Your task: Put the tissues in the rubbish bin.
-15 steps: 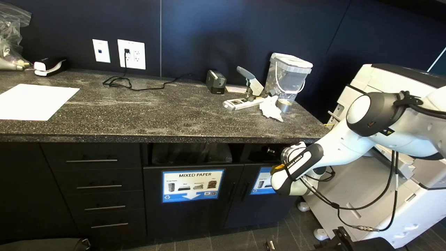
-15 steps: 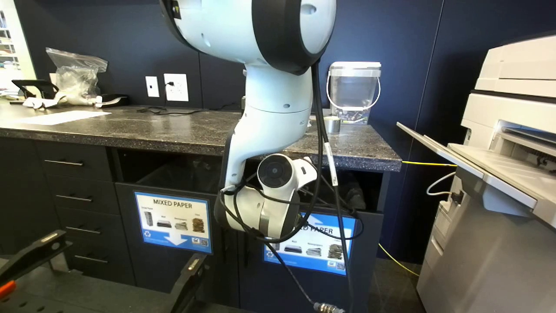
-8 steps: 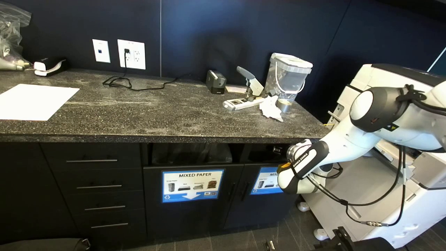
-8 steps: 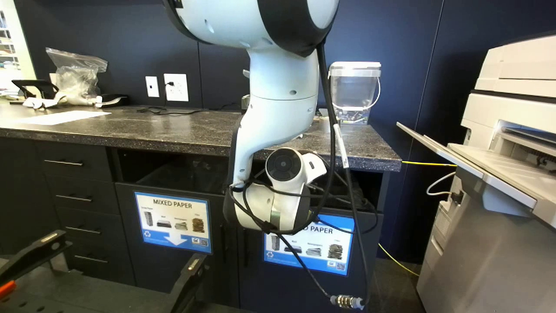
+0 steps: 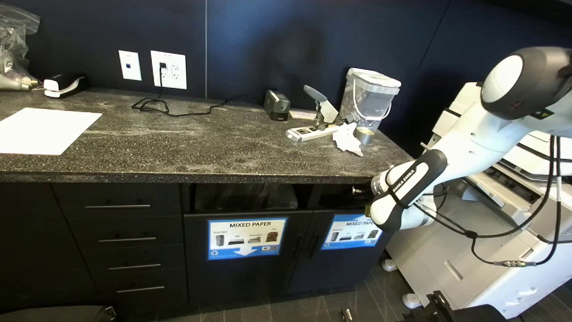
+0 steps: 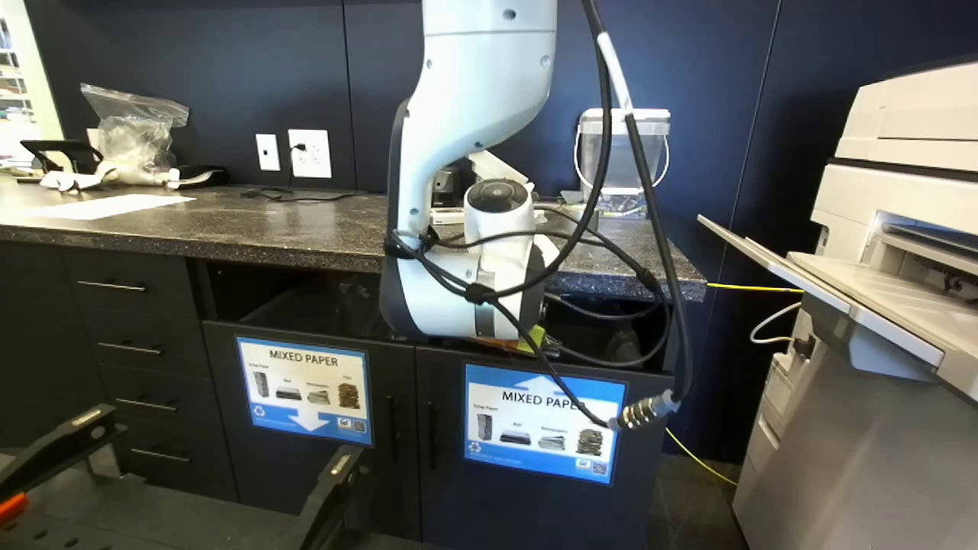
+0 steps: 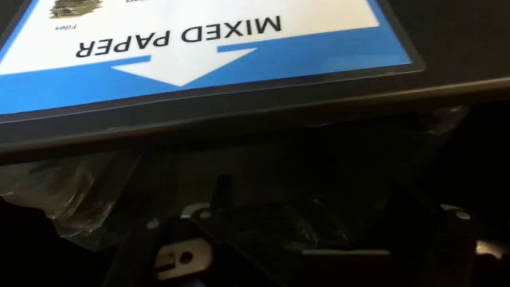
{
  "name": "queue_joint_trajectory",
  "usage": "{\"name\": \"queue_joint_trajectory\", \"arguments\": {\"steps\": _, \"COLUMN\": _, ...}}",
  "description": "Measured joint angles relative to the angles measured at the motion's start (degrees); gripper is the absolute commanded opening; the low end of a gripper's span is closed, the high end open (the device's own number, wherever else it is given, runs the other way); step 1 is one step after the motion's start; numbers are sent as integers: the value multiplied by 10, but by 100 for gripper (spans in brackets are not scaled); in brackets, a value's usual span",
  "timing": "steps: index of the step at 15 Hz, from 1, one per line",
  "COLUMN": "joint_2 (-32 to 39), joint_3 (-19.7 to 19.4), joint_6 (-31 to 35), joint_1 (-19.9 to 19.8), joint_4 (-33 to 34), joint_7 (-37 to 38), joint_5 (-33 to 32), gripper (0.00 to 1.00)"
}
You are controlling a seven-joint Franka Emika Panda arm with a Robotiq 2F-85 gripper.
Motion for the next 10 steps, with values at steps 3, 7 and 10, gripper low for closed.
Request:
{"name": "queue_joint_trajectory", "arguments": {"steps": 3, "joint_2": -93, "joint_3": 43, "joint_6": -127, "joint_1": -22, "joint_4": -72, "joint_7": -23, "joint_5": -9, "gripper": 100}}
{"name": "queue_joint_trajectory", "arguments": {"steps": 7, "joint_2": -221, "joint_3": 133, "joint_6": -329, "joint_1": -96, "joint_4": -150, "joint_7": -49, "joint_5": -34, "gripper": 100}}
{"name": "queue_joint_trajectory", "arguments": {"steps": 10, "joint_2": -303, "joint_3": 210, "joint_6": -448, "joint_1": -152, "joint_4": -176, "joint_7": -143, "joint_5": 64, "gripper": 100}}
